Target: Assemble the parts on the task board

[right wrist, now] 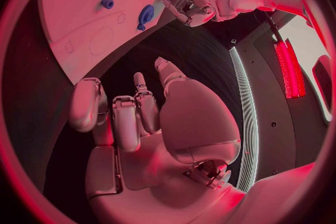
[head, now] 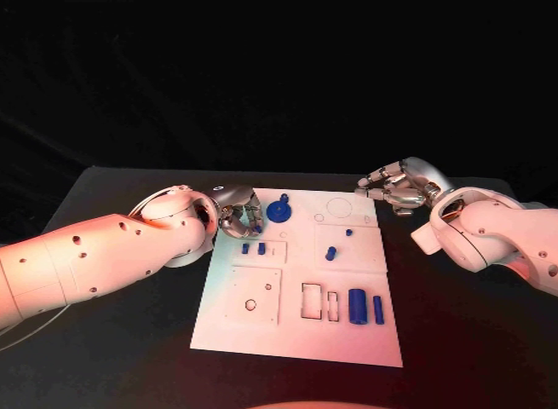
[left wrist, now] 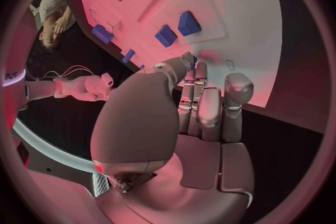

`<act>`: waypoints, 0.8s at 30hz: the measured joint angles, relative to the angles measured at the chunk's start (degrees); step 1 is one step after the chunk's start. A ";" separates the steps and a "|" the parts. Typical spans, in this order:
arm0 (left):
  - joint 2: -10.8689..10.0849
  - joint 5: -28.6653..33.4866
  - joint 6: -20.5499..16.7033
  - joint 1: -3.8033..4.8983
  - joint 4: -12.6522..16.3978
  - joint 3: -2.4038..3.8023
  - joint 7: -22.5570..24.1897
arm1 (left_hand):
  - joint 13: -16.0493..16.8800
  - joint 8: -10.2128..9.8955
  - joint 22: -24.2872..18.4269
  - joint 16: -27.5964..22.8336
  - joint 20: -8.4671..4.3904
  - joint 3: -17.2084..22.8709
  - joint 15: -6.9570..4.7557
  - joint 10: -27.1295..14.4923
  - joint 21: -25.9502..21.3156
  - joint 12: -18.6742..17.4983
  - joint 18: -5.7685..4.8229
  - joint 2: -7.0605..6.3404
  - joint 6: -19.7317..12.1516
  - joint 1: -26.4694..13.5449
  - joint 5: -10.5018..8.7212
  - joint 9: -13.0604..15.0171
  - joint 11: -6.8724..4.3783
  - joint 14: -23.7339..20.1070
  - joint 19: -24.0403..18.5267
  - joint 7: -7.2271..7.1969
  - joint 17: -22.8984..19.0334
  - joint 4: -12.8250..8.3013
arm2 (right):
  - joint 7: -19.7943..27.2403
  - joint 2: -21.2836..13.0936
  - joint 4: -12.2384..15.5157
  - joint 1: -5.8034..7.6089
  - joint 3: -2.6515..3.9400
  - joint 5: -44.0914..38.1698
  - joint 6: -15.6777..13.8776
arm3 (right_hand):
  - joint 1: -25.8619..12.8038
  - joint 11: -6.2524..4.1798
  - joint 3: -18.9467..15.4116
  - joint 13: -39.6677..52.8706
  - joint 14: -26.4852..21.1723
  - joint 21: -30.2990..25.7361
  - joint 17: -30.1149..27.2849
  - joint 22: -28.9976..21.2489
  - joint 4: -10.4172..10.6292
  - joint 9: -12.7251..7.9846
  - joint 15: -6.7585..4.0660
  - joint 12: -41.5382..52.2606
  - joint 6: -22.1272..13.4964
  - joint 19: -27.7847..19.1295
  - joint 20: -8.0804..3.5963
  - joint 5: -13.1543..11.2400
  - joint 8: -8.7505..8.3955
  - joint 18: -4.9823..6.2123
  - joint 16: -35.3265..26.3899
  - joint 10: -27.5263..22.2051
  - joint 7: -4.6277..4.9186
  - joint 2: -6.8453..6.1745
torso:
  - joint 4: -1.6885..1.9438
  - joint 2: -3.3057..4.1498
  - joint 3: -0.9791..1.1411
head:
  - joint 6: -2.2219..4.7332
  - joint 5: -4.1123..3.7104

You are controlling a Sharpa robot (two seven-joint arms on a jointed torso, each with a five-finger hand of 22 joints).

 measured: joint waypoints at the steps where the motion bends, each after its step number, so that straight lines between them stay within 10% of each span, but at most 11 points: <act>1: 0.01 0.00 0.07 0.00 -0.01 0.00 0.00 | 0.00 0.00 0.00 0.00 0.00 0.00 0.00 0.00 0.00 0.00 0.00 0.00 0.00 0.00 0.00 0.00 0.00 0.00 0.00 0.00 0.00 0.00 | 0.01 0.00 0.00 0.00 0.00 0.00 0.00 | 0.00 0.00 0.00 0.00 0.00 0.00 0.00 0.00 0.00 0.00 0.00 0.00 0.00 0.00 0.00 0.00 0.00 0.00 0.00 0.00 0.00 0.00 | 0.01 0.00 0.00 | 0.01 -0.01; 24: 0.24 0.14 0.65 -0.01 -0.14 -0.03 -0.19 | -0.13 -1.88 -0.21 0.00 0.11 -0.42 0.00 0.31 0.00 -1.80 0.00 -1.03 -0.37 -1.03 0.00 -0.75 0.31 0.00 -0.11 0.37 -0.40 0.42 | 0.03 0.02 0.04 0.00 0.00 0.00 0.00 | 0.00 0.00 0.00 0.00 0.00 0.00 -0.01 0.00 0.00 0.01 0.00 0.00 0.00 0.00 0.00 0.00 0.00 0.00 0.00 0.00 0.00 0.00 | 0.02 0.00 -0.02 | -0.08 -0.04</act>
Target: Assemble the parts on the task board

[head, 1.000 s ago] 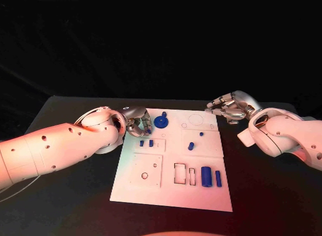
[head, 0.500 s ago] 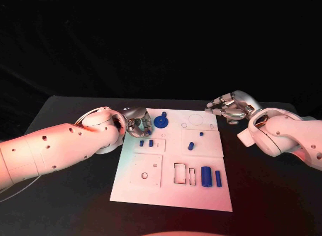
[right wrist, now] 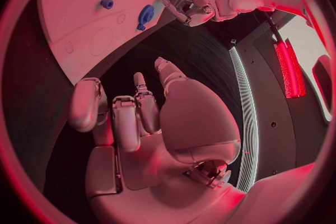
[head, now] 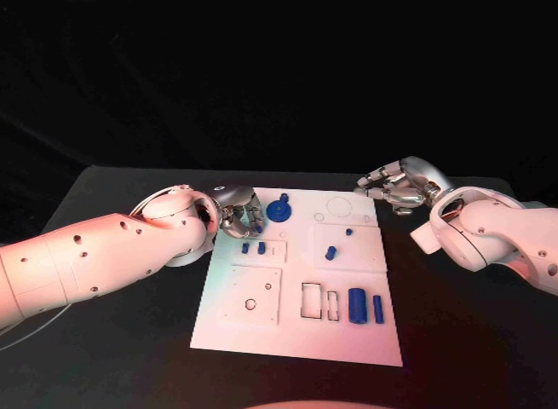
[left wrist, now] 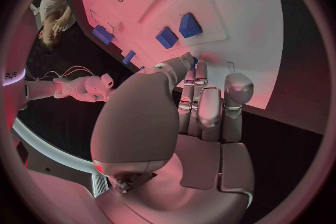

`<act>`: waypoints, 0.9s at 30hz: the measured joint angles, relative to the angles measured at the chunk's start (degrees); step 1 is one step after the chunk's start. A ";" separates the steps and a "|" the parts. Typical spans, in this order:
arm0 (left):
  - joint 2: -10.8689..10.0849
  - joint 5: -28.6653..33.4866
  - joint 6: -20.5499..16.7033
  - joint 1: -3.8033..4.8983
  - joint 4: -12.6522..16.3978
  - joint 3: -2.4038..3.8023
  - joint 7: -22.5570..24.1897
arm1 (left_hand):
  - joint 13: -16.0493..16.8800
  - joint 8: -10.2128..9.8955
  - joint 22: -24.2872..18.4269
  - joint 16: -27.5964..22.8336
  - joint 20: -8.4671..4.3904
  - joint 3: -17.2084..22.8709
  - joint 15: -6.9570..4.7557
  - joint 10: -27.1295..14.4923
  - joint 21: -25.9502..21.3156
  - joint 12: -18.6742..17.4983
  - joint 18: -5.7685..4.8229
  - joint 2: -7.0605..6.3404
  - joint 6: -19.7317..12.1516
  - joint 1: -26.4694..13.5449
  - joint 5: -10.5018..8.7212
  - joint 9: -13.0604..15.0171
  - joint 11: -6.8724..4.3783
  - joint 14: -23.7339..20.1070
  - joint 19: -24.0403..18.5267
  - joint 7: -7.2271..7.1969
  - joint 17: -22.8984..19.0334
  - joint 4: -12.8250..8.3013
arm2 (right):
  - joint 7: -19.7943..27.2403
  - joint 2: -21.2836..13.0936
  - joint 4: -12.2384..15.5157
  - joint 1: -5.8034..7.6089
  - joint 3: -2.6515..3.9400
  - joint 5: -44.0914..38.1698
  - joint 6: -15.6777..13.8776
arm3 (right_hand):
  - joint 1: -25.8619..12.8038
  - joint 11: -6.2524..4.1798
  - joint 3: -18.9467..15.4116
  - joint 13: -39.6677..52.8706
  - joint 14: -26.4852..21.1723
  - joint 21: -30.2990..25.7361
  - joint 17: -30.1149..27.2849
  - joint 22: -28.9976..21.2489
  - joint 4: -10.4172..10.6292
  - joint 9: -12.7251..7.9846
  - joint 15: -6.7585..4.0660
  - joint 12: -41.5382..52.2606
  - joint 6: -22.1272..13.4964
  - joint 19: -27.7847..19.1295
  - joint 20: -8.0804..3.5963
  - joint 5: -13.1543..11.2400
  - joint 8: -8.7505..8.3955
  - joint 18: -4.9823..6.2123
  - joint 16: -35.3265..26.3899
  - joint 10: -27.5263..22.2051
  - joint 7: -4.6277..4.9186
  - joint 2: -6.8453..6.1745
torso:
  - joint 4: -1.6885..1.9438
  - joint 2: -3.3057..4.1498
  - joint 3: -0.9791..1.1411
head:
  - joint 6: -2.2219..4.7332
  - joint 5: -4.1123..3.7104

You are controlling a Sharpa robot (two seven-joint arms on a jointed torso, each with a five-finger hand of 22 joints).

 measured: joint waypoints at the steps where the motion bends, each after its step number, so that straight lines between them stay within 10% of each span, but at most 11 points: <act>1: 0.00 0.02 0.00 -0.01 -0.02 -0.01 -0.03 | -0.06 -0.12 0.00 0.00 0.09 0.00 0.00 -0.03 0.00 -0.03 0.00 -0.06 -0.17 -0.06 0.00 -0.07 0.02 0.00 -0.09 0.17 -0.06 0.00 | 0.00 0.01 0.00 0.00 0.00 0.00 0.00 | 0.00 0.00 0.00 0.00 0.00 0.00 0.00 0.00 0.00 0.00 0.00 0.00 0.00 0.00 0.00 0.00 0.00 0.00 0.00 0.00 0.00 0.00 | 0.00 0.00 -0.01 | -0.01 -0.03; 27: -0.34 0.21 0.00 -0.03 0.03 -0.03 -0.43 | -0.10 -4.89 -0.78 -0.04 0.71 -2.30 0.92 -1.24 -0.72 -2.63 0.00 -1.42 -5.68 -1.42 0.00 -2.48 1.22 -0.93 -0.71 1.42 -1.69 0.66 | 0.01 0.00 -0.07 -0.01 0.00 0.01 0.01 | 0.00 0.00 0.00 0.00 0.00 0.00 -0.01 -0.11 0.00 -0.05 0.00 -0.11 0.00 0.00 0.00 0.00 0.00 0.00 0.00 0.00 0.00 0.00 | 0.00 -0.01 0.02 | -0.08 -0.16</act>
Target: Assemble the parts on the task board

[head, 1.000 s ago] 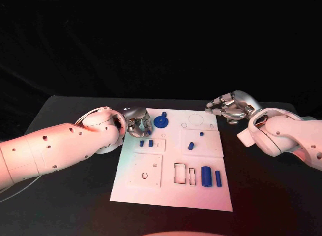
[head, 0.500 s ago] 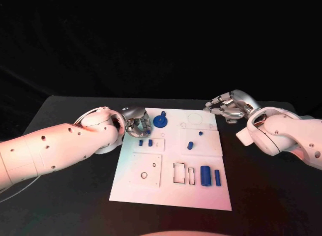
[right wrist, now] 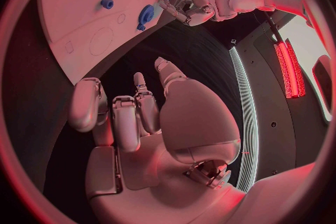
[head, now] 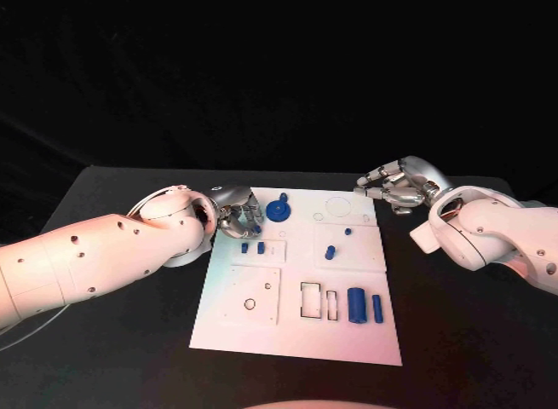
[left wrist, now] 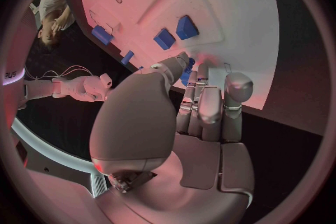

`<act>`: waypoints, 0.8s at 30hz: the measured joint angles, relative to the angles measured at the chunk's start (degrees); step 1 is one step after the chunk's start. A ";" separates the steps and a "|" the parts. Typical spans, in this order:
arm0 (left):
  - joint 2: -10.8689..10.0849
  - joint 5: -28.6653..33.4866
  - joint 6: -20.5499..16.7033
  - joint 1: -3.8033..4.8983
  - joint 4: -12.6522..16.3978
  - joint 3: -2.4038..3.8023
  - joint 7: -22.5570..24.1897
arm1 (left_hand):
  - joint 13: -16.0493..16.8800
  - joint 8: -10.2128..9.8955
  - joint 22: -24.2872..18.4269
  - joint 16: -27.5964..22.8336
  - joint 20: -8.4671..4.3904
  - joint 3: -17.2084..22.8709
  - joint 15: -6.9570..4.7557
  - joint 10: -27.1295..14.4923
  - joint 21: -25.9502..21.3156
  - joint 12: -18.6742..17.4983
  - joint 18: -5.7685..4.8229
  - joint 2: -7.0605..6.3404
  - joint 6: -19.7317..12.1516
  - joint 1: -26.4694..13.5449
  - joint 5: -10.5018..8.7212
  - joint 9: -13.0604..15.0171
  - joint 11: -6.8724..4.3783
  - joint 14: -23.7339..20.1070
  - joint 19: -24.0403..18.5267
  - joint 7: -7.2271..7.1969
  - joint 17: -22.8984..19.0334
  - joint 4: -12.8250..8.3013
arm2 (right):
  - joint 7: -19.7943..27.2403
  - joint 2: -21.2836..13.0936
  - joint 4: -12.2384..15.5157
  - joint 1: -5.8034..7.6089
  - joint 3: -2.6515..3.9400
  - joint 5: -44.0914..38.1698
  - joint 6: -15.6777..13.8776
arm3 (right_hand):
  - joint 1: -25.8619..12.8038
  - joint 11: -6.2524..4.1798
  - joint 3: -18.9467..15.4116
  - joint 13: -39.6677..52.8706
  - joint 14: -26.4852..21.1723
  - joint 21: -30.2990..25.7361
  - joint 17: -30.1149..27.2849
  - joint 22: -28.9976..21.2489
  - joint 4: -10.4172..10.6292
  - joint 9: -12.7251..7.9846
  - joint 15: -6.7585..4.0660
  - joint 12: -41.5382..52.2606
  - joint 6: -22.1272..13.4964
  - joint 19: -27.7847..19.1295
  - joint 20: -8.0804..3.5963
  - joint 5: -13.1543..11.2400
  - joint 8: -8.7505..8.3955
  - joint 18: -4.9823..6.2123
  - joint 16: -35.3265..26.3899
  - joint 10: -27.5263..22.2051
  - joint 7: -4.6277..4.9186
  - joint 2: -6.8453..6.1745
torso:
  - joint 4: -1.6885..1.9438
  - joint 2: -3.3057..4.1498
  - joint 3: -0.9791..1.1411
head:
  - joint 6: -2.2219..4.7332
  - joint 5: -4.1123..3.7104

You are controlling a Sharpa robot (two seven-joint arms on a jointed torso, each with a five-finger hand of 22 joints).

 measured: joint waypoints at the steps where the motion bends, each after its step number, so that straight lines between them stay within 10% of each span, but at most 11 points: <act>1: -0.05 0.00 0.00 0.00 0.01 0.00 0.00 | -0.03 -0.46 -0.18 -0.21 -0.02 -0.45 0.00 -0.10 -0.18 -0.22 0.00 -0.22 -0.54 -0.22 0.00 -0.30 0.10 0.00 -0.02 0.06 -0.23 0.07 | 0.00 -0.01 -0.01 0.00 0.00 0.00 0.00 | 0.00 0.00 0.00 0.00 0.00 -0.24 0.00 -0.07 0.00 0.00 0.00 -0.12 0.00 0.00 0.00 0.00 0.00 0.00 0.00 0.00 0.00 0.00 | 0.00 -0.01 0.00 | 0.00 0.00; 12: -1.43 0.02 -0.18 0.00 0.57 0.00 -0.03 | -0.03 -1.09 -1.28 -0.73 0.21 -2.72 0.55 -1.46 -0.84 -1.24 -0.01 -0.43 -0.54 0.04 0.00 -0.91 0.63 -0.55 -1.04 0.05 -1.85 0.37 | -0.02 -0.03 -0.27 0.00 0.00 -0.01 0.00 | 0.08 -0.09 -0.16 0.00 0.13 -1.18 0.00 -0.64 -0.16 -0.08 -0.13 -2.18 0.00 -0.53 -0.11 0.00 0.22 0.00 -0.90 -2.04 0.00 0.08 | -0.02 -0.02 0.00 | -0.01 0.05; 18: -4.06 0.56 -0.71 0.01 1.66 0.24 0.53 | -0.16 -0.69 -4.49 -3.33 0.77 -3.77 1.32 -3.07 -3.29 -2.08 -0.01 -0.27 1.38 0.20 0.00 -0.90 1.31 -2.87 -3.50 0.86 -7.10 0.74 | -0.11 -0.05 -0.54 0.00 0.00 -0.06 0.11 | 1.41 0.00 0.02 -17.37 0.00 -5.87 -0.08 -3.50 -0.35 -0.46 -0.43 -20.78 -1.01 -3.12 -0.40 0.23 1.05 0.97 -4.69 -15.23 -0.25 1.37 | -0.02 -0.02 -0.01 | 0.04 0.05; 24: -7.50 7.24 -2.70 0.82 2.55 0.71 3.70 | -0.12 -0.65 -16.12 -15.49 1.06 -7.63 1.47 -4.05 -12.18 -1.43 2.16 1.32 2.27 -1.18 0.00 -1.19 1.38 -12.05 -11.33 0.79 -26.48 3.28 | -0.23 -0.05 -0.99 0.00 0.00 -2.83 1.49 | 5.47 -0.21 5.50 -38.85 0.21 -8.38 -4.69 -4.78 -1.84 -0.98 -0.64 -46.08 0.68 -3.84 -0.63 -2.25 1.56 1.81 -9.68 -23.78 -0.14 0.71 | -0.02 -0.04 -0.02 | 0.19 -0.44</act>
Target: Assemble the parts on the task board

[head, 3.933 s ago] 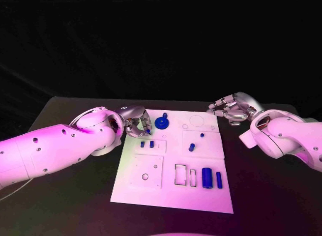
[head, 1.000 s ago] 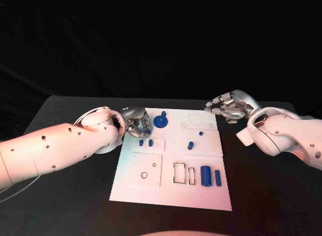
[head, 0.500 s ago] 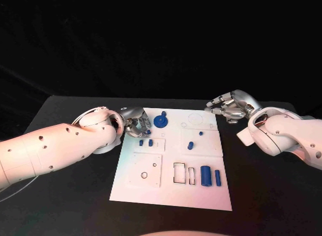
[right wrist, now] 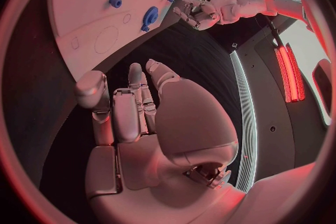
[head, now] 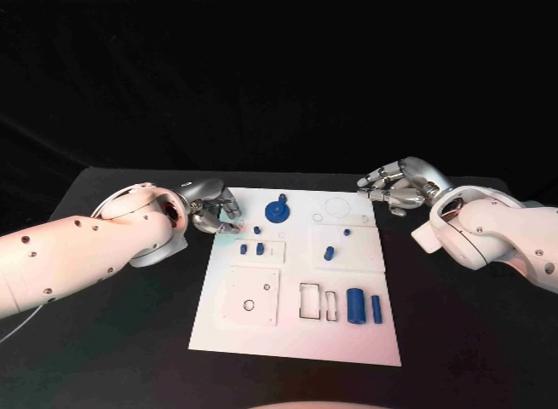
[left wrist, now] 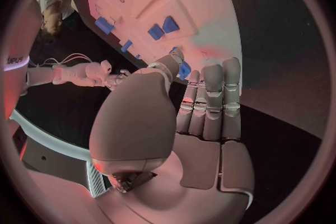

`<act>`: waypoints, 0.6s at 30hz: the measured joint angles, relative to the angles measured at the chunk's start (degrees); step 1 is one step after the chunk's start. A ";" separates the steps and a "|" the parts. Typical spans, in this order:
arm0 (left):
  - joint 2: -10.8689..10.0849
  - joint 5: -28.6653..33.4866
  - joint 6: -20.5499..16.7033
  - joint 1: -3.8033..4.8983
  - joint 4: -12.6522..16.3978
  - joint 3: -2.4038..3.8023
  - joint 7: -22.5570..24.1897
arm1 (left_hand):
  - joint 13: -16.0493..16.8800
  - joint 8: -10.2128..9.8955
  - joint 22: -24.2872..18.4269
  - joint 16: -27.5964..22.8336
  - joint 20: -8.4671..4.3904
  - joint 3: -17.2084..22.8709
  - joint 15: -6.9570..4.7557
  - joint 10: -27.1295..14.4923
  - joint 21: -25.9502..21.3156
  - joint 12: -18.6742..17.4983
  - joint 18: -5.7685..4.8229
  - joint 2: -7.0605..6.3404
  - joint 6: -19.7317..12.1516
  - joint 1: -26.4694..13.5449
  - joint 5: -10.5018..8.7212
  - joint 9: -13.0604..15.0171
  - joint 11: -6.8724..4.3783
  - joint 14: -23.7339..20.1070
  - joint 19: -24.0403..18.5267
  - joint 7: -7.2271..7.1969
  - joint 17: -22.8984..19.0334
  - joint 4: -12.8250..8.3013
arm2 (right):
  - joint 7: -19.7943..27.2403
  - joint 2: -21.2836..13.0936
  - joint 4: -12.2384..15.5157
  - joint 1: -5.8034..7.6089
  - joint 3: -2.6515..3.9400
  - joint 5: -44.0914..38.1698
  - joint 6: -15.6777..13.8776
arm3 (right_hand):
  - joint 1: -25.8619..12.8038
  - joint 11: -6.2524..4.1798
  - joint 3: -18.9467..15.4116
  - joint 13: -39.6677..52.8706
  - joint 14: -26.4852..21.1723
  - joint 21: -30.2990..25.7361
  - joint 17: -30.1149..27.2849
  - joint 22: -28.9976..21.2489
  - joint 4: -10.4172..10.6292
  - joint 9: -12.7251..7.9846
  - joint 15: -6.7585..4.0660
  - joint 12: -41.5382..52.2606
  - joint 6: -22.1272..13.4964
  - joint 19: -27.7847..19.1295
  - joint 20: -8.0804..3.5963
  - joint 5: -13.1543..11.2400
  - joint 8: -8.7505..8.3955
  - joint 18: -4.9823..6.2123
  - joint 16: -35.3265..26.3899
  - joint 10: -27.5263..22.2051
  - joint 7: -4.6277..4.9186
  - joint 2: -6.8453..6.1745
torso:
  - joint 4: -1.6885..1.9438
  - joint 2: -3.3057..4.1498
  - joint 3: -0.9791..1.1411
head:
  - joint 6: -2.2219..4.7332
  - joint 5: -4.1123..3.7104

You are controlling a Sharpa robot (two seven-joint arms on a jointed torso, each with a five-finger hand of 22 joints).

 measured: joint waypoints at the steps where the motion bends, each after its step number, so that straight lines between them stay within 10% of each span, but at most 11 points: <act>1: -0.43 1.91 -0.59 0.15 0.00 0.05 0.80 | 0.12 0.00 -1.00 -1.14 -0.02 -0.09 -0.04 0.19 -0.95 0.44 0.38 0.51 0.25 0.25 0.00 0.00 -0.18 -0.56 -0.58 0.01 -1.03 0.43 | -0.01 -0.02 0.05 0.00 0.00 -1.24 0.48 | 0.33 0.09 0.90 -2.52 0.00 1.53 0.52 1.07 -0.20 -0.17 0.00 -3.10 0.20 1.14 0.07 -1.55 0.00 -0.01 0.50 -0.09 0.15 -0.33 | 0.00 0.00 0.00 | 0.03 -0.20; 10: -3.46 32.24 -4.60 0.62 1.23 -0.31 11.39 | 0.82 0.00 -4.17 -6.84 -0.04 3.09 -0.21 1.10 -5.59 3.68 0.54 4.92 0.73 4.10 0.00 0.00 -0.25 -2.94 -1.78 0.31 -4.64 0.21 | -2.04 0.06 2.48 -0.88 0.00 -24.13 7.00 | 1.71 0.80 7.34 -19.64 -0.20 6.65 1.31 5.32 -1.46 -1.51 0.44 -20.76 5.16 4.22 0.52 -3.14 -1.59 -0.01 1.53 5.96 0.06 -3.38 | -0.07 0.00 0.01 | 0.65 -2.29; 18: -4.48 56.06 -4.55 0.60 3.62 -0.74 18.82 | 0.99 0.60 -5.15 -8.44 0.27 3.21 0.16 0.98 -7.30 4.75 0.54 4.56 0.90 3.74 0.00 0.00 -0.13 -4.33 -2.49 0.50 -5.62 0.09 | -7.02 0.72 3.26 -1.34 -0.01 -40.42 10.18 | 1.18 0.97 9.13 -23.00 -0.20 9.16 1.33 5.35 -1.09 -2.30 0.44 -23.81 5.80 5.70 0.81 -5.69 -2.87 -0.95 2.02 7.38 0.01 -4.03 | -0.01 0.02 -0.06 | 1.12 -2.56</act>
